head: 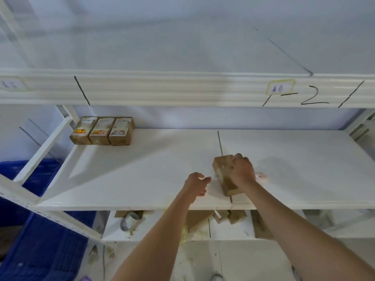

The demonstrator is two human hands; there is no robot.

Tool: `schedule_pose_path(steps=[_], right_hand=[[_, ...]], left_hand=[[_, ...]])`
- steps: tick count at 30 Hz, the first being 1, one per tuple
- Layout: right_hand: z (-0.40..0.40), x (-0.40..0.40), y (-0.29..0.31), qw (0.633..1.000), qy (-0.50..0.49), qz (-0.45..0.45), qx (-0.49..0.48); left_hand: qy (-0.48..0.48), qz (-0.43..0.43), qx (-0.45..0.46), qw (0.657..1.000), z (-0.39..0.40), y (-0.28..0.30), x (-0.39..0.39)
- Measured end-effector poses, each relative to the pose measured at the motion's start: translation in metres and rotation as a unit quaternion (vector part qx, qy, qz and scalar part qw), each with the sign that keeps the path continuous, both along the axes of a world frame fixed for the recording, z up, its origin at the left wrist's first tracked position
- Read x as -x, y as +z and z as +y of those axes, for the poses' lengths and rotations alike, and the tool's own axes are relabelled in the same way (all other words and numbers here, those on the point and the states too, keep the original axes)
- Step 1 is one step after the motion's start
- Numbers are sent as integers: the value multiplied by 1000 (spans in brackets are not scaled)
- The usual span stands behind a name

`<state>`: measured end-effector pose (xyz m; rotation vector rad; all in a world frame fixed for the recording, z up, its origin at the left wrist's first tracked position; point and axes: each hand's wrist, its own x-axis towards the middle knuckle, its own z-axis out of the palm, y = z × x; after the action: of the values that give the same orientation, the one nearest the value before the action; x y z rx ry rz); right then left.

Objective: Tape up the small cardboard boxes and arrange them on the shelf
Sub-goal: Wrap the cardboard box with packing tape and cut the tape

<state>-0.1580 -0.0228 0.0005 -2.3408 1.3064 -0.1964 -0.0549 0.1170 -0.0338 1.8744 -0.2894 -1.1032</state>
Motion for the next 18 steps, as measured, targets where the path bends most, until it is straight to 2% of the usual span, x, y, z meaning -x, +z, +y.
schedule_pose_path(steps=[3,7,10,14,18], right_hand=[[-21,17,-6,998,-14,41,-44],[-41,24,-19,994,-18,37,-98],[-48,21,-26,989,-12,28,-145],[-54,20,-35,986,15,43,-159],[-63,24,-40,982,13,17,-188]], left_hand=[[45,73,31,996,-26,-3,15],[121,137,34,983,-51,-9,24],[164,151,24,975,-63,-14,28],[238,146,27,960,-70,-22,29],[282,173,26,943,-69,-24,30]])
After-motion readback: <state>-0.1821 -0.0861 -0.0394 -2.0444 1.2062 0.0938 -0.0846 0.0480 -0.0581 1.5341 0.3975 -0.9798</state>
